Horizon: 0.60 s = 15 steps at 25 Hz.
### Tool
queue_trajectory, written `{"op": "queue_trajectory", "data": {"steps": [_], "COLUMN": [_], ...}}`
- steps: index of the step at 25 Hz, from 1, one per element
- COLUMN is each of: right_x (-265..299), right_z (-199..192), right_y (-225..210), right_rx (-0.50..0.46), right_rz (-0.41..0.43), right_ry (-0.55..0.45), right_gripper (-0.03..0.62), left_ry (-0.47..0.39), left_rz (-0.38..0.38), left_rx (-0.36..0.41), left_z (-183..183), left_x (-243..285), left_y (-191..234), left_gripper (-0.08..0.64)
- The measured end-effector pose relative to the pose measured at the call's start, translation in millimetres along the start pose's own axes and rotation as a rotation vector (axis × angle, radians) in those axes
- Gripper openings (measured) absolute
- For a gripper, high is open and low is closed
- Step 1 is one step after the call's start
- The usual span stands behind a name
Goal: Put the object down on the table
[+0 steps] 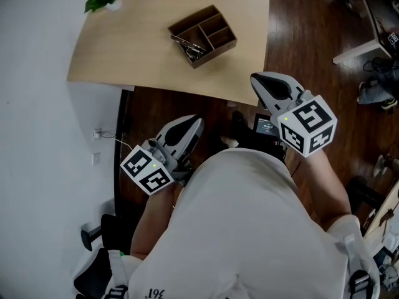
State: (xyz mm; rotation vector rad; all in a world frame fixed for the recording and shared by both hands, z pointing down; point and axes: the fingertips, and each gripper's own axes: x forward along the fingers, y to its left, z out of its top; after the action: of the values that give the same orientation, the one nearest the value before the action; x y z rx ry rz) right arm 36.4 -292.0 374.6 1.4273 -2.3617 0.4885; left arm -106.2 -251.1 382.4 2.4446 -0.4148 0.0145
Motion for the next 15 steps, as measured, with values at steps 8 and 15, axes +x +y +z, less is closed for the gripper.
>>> {"op": "queue_trajectory", "data": {"steps": [8, 15], "right_x": [-6, -9], "right_z": [10, 7], "right_y": [-7, -6], "right_rx": [0.018, 0.017], "right_rz": [-0.021, -0.025], "right_ry": [-0.030, -0.024], "right_gripper": [0.002, 0.002], "left_ry": [0.029, 0.087], "left_rz": [-0.015, -0.045], "left_rx": [0.002, 0.014], "left_z": [-9, -24], "left_x": [1, 6], "left_y": [-5, -14], "left_gripper": [0.000, 0.000]}}
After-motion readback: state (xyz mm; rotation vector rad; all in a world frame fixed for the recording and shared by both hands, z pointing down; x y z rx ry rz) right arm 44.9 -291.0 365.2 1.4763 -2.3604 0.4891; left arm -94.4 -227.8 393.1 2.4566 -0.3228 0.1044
